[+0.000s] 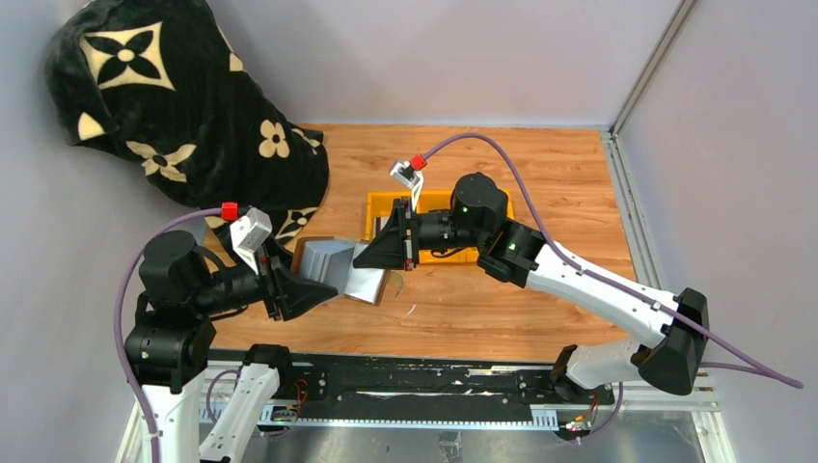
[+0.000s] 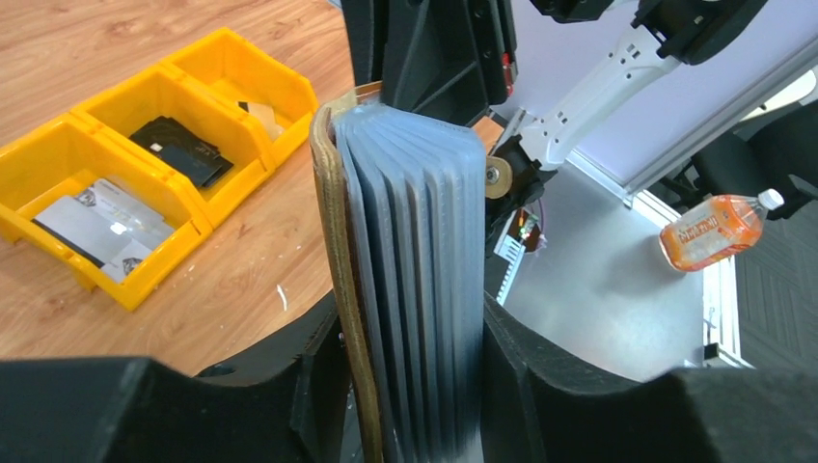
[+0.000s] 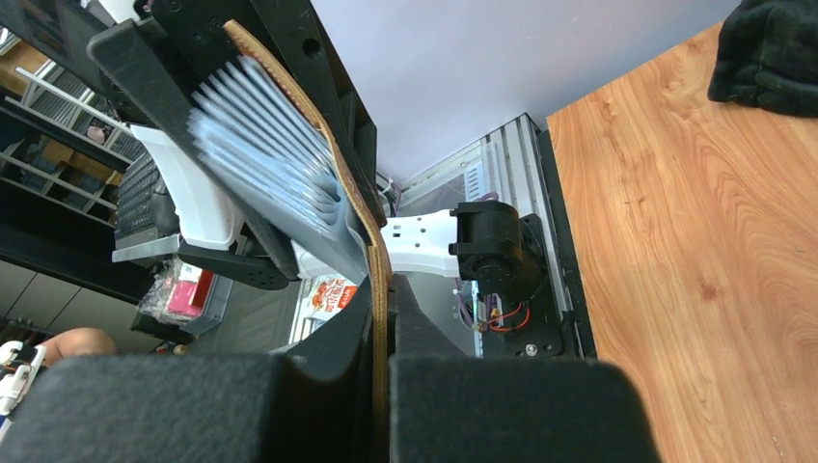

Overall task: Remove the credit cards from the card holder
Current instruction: Remove the credit card from the card holder.

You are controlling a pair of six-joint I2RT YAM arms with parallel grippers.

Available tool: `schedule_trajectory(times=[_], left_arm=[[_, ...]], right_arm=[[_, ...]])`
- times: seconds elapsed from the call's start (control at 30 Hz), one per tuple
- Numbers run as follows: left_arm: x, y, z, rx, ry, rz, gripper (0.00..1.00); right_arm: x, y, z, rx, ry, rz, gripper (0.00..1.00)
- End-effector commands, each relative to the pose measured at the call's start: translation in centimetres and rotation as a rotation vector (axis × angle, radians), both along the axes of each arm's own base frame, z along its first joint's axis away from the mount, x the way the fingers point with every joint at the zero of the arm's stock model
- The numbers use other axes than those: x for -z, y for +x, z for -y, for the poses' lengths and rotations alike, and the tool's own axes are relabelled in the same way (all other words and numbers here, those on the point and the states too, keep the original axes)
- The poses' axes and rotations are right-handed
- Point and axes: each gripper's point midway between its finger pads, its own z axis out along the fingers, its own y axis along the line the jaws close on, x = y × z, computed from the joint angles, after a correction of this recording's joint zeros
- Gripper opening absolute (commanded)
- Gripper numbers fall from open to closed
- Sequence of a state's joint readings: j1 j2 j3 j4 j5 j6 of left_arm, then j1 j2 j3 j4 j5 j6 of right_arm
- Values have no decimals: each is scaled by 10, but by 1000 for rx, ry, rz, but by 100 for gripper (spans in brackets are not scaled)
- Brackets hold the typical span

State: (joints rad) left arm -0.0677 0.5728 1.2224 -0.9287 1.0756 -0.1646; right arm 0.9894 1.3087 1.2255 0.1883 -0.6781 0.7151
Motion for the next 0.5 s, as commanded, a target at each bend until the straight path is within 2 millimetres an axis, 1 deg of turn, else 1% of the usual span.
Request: schedule_trajectory(times=[0.0, 0.07, 0.13, 0.2, 0.3, 0.4, 0.47], left_arm=[[-8, -19, 7, 115, -36, 23, 50], [-8, -21, 8, 128, -40, 18, 55], [-7, -21, 8, 126, -39, 19, 56], [-6, -19, 7, 119, -36, 16, 56], [-4, -14, 6, 97, -28, 16, 52], [-7, -17, 8, 125, -43, -11, 51], [-10, -20, 9, 140, -51, -18, 53]], right_arm=[[-7, 4, -2, 47, 34, 3, 0], [-8, 4, -2, 45, 36, 0, 0], [-9, 3, -1, 43, 40, -1, 0], [-10, 1, -1, 41, 45, -2, 0], [-12, -3, 0, 32, 50, 5, 0], [-10, -5, 1, 27, 48, 12, 0], [-9, -5, 1, 30, 47, 12, 0]])
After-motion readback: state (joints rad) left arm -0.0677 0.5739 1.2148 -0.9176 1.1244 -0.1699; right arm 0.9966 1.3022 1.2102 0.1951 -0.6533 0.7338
